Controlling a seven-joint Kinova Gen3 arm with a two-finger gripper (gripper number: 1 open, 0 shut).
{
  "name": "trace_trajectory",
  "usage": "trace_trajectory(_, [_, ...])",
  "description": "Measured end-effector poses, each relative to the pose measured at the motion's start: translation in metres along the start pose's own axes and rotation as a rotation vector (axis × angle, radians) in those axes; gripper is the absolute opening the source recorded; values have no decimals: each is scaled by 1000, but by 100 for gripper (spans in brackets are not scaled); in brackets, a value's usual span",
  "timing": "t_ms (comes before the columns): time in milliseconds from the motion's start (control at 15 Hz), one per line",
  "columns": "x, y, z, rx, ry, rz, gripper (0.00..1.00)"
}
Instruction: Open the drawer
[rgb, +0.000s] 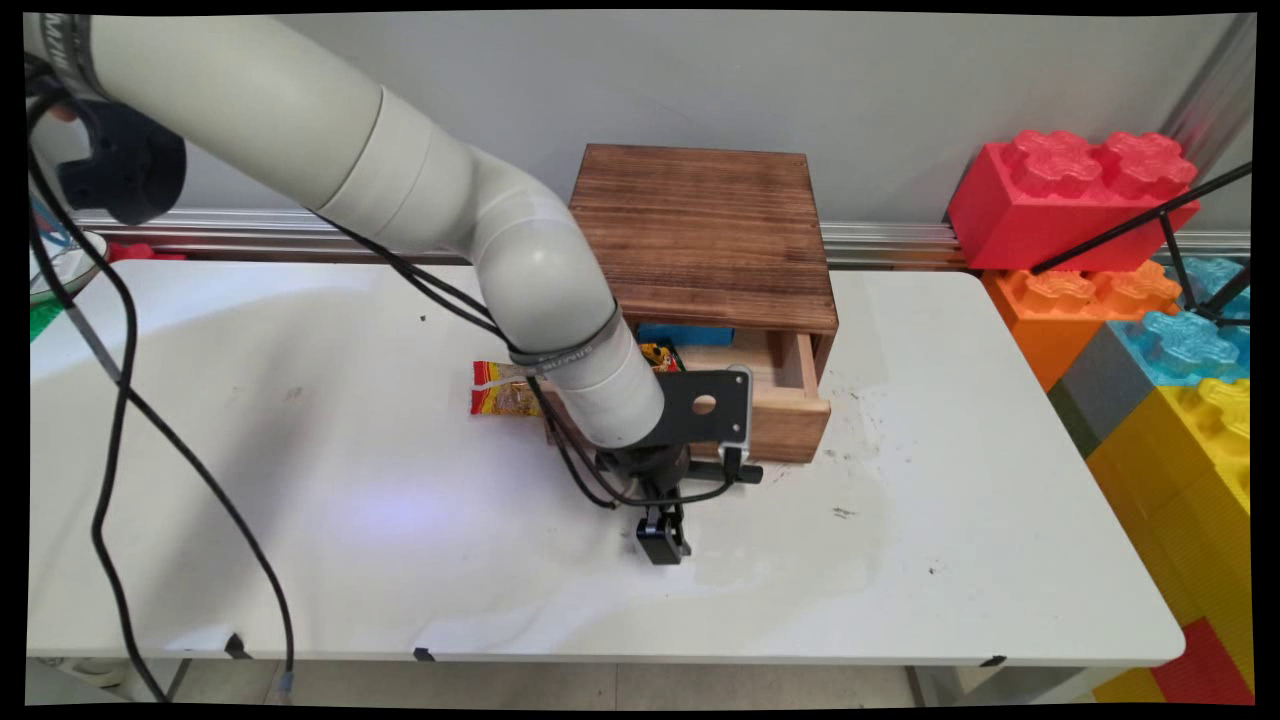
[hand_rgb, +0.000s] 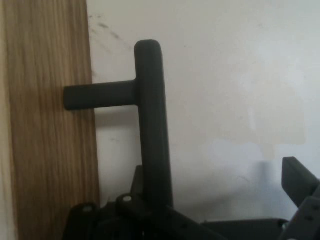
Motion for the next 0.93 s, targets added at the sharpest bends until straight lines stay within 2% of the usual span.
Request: trace_trajectory(933, [-2,49,-8,-36,16,2,100])
